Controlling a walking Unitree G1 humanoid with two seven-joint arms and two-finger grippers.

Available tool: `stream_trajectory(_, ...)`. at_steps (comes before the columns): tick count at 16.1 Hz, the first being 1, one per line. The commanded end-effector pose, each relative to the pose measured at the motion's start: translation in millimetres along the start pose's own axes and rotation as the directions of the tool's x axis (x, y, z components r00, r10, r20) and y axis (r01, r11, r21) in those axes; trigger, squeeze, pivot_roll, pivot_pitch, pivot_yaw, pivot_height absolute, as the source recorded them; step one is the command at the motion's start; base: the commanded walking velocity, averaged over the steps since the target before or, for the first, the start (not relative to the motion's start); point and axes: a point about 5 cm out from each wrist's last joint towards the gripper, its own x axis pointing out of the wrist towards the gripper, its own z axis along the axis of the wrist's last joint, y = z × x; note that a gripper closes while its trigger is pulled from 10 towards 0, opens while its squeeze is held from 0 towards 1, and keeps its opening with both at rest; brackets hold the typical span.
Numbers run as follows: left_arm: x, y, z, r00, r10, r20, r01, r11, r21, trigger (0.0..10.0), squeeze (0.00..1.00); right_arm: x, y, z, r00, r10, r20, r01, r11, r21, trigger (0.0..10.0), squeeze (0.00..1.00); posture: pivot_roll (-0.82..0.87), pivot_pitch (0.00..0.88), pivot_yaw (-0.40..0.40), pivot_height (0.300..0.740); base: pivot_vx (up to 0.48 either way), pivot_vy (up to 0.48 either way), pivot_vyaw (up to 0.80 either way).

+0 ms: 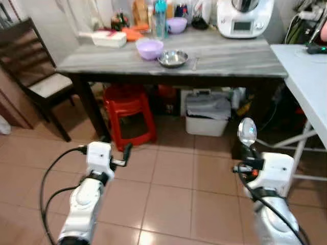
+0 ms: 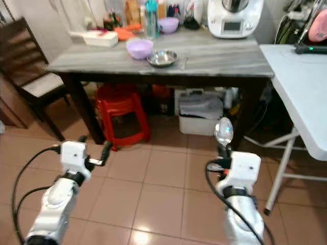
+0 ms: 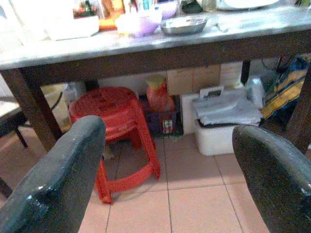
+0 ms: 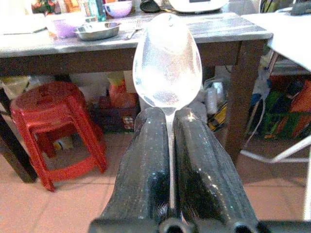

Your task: Setting the table

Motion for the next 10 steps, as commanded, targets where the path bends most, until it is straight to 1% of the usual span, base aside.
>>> stream_trajectory(1,3.2,-3.3,4.5,1.0,-0.02,0.014,0.02,1.0,-0.004,10.0,0.0,2.2,-0.3,4.9,1.0,0.002,0.021,-0.001,1.0,-0.008,10.0,0.0,-0.12,0.0,0.079,0.74,0.304,0.0,0.0)
stream_trajectory(10,6.2,-10.7,6.0,0.998,-0.051,0.019,0.052,0.999,-0.016,10.0,0.0,5.5,0.2,5.7,1.0,0.0,0.025,0.0,1.0,-0.009,10.0,0.0,-0.12,0.0,0.08,0.74,0.321,0.0,0.0)
